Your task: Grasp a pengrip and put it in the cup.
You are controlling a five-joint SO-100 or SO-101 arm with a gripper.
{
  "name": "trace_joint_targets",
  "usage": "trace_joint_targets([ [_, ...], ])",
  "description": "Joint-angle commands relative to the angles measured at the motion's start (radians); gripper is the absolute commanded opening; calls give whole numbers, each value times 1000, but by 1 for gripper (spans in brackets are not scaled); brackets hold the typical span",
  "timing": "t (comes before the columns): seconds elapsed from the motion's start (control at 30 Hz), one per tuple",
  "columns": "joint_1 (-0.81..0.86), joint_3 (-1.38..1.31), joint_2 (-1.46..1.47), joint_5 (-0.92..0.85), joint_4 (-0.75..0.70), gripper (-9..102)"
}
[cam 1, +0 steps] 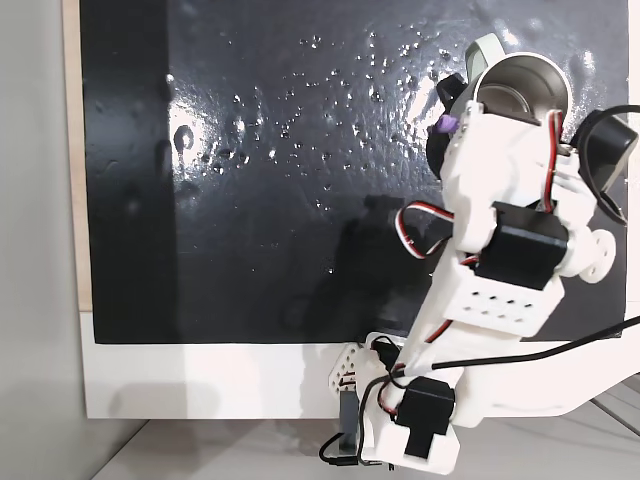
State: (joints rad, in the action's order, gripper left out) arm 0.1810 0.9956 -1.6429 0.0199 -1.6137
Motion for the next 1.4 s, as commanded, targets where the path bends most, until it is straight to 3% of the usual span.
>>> trace_joint_targets([
  [0.0,51,-97,46,-29,40,0],
  [0.43,120,-532,350,-38,-61,0],
  [0.9,146,-439,282,-92,-71,0],
  [0.93,146,-426,273,-97,-71,2],
  [1.07,147,-379,236,-81,-71,36],
  [1.13,147,-376,225,-66,-71,45],
  [1.37,140,-382,210,-63,-71,47],
])
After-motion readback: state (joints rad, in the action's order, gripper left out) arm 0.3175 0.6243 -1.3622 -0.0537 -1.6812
